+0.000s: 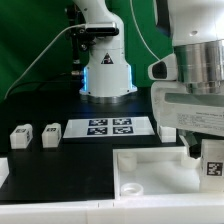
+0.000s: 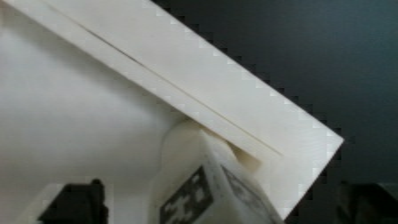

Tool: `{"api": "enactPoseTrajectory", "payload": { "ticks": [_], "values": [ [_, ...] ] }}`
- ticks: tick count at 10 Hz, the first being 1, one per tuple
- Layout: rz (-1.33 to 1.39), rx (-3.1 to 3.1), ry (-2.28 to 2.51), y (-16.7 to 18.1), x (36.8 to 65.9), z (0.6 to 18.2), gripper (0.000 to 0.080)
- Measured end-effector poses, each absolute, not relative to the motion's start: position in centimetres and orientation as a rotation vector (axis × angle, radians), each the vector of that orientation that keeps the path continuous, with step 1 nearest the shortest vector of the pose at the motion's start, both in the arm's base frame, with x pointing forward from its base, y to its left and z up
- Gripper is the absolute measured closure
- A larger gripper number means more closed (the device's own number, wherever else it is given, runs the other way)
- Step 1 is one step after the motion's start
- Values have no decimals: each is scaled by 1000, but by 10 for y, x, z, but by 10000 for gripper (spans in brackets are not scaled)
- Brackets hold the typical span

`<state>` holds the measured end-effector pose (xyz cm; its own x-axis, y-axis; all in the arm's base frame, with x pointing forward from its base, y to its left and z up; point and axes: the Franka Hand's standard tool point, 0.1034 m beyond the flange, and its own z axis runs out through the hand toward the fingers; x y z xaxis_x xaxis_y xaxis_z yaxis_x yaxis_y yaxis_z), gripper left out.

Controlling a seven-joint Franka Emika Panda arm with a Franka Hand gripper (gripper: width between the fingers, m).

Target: Assemble one leg

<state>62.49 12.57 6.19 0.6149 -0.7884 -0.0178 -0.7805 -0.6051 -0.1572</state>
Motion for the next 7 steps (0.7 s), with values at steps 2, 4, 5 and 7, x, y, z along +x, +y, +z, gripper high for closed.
{"api": "enactPoseTrajectory", "payload": {
  "ticks": [2, 4, 5, 7],
  "values": [
    [-99, -2850, 980, 125, 625, 62, 151],
    [-129, -3033, 516, 127, 632, 70, 151],
    [-141, -3056, 408, 128, 633, 70, 151],
    [-137, -3047, 460, 127, 632, 70, 180]
  ]
}}
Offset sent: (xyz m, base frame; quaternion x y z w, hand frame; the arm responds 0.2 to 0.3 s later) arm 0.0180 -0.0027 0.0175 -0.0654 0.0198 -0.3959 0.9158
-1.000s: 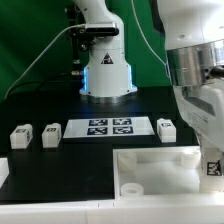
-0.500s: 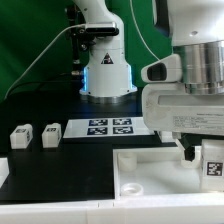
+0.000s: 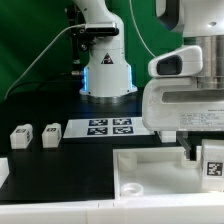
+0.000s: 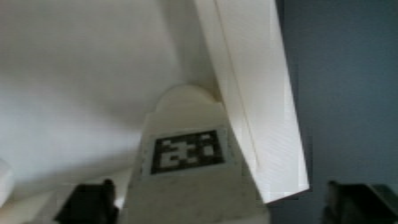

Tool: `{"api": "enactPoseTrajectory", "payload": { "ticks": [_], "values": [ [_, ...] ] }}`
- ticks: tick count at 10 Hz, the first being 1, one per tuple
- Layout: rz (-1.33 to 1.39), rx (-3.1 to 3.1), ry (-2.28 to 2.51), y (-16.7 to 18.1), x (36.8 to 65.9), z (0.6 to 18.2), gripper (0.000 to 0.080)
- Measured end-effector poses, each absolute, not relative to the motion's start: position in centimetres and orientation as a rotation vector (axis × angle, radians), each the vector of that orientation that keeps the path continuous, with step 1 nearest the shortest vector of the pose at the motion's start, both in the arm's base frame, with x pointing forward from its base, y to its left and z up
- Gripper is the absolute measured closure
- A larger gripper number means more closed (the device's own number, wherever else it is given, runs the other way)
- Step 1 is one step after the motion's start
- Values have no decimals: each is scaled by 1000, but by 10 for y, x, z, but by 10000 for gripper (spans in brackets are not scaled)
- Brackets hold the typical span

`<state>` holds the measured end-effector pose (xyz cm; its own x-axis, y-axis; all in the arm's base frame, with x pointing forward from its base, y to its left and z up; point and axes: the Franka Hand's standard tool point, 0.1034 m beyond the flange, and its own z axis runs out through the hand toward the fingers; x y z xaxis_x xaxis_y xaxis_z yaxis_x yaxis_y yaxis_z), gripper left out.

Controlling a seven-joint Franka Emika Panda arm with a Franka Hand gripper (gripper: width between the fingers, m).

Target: Assemble one leg

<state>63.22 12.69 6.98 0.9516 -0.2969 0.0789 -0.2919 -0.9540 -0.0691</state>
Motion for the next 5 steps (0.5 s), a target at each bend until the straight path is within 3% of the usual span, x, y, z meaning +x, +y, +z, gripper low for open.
{"api": "enactPoseTrajectory", "payload": {
  "ticks": [1, 2, 3, 5],
  "values": [
    [-136, -3044, 475, 127, 632, 70, 360],
    [-123, -2992, 684, 128, 632, 69, 360],
    [-112, -2969, 786, 125, 630, 68, 501],
    [-90, -2825, 1145, 123, 631, 68, 501]
  ]
}}
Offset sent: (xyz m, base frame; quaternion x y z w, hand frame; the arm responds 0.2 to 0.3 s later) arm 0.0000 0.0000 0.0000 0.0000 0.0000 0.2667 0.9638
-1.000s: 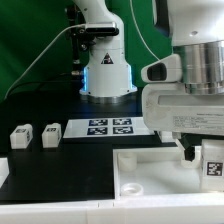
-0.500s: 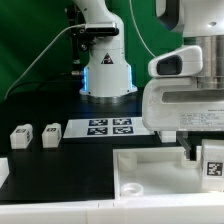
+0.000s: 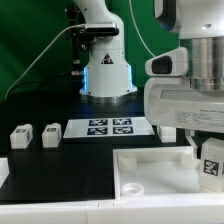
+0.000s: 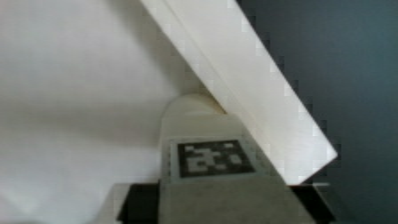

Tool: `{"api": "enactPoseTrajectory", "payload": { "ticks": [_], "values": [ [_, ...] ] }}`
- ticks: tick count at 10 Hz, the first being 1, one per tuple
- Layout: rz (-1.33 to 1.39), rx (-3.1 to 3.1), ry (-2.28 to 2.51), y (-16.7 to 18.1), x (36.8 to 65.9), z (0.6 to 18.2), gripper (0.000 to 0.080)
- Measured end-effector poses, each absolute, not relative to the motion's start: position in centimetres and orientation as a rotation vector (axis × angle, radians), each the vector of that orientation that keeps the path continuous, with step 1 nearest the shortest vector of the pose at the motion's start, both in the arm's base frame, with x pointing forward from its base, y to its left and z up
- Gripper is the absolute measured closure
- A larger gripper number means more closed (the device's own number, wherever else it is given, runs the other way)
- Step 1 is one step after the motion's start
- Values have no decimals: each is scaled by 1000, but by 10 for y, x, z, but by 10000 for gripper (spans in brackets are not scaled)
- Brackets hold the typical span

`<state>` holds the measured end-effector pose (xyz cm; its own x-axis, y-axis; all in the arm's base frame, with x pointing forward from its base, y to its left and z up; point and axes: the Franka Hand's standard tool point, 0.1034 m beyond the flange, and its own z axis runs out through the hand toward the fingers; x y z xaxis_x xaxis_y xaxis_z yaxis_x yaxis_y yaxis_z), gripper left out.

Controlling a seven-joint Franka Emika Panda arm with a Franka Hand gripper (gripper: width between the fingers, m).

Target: Assemble one leg

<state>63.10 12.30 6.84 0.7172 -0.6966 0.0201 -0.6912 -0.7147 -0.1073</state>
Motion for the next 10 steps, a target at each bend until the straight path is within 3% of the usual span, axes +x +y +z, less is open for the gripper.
{"api": "enactPoseTrajectory", "payload": {
  "ticks": [4, 8, 10],
  "values": [
    [12, -2232, 1961, 128, 630, 66, 503],
    [50, -1957, 2171, 126, 631, 65, 503],
    [40, -2032, 2103, 127, 630, 64, 277]
  ]
}}
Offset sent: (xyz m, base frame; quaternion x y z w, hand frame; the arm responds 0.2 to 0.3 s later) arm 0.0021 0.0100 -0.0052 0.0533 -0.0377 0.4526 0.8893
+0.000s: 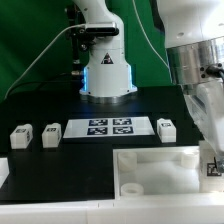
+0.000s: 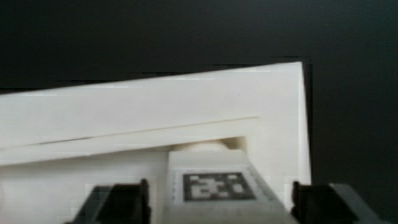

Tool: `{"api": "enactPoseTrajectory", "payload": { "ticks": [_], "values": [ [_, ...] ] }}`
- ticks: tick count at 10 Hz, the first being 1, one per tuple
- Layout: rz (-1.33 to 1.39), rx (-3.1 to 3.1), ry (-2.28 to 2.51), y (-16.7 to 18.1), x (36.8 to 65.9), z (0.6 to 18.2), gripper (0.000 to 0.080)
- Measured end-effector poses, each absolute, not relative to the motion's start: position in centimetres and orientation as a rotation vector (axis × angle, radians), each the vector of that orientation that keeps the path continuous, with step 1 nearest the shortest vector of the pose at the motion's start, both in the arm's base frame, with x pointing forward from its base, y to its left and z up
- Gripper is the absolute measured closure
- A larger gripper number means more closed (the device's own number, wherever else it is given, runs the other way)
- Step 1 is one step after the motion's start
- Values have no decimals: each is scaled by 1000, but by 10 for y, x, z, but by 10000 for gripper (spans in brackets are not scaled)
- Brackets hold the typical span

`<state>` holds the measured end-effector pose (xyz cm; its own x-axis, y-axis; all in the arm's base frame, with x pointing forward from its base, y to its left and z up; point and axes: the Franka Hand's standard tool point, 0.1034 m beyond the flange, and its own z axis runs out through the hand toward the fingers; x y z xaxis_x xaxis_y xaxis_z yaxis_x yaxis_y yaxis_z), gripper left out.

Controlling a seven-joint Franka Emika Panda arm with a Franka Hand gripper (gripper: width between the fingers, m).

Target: Assemble one leg

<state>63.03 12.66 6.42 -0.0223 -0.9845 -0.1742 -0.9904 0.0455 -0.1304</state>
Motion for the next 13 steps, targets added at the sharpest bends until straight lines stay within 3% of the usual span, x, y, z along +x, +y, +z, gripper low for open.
{"api": "enactPoseTrajectory", "payload": {
  "ticks": [1, 4, 9, 12, 13],
  "values": [
    [19, -2173, 1968, 127, 629, 62, 176],
    [-60, -2561, 1468, 125, 629, 62, 151],
    [-143, -2976, 621, 122, 635, 69, 151],
    [-150, -3009, 504, 121, 635, 69, 151],
    [-149, -3006, 517, 121, 635, 69, 261]
  ]
}}
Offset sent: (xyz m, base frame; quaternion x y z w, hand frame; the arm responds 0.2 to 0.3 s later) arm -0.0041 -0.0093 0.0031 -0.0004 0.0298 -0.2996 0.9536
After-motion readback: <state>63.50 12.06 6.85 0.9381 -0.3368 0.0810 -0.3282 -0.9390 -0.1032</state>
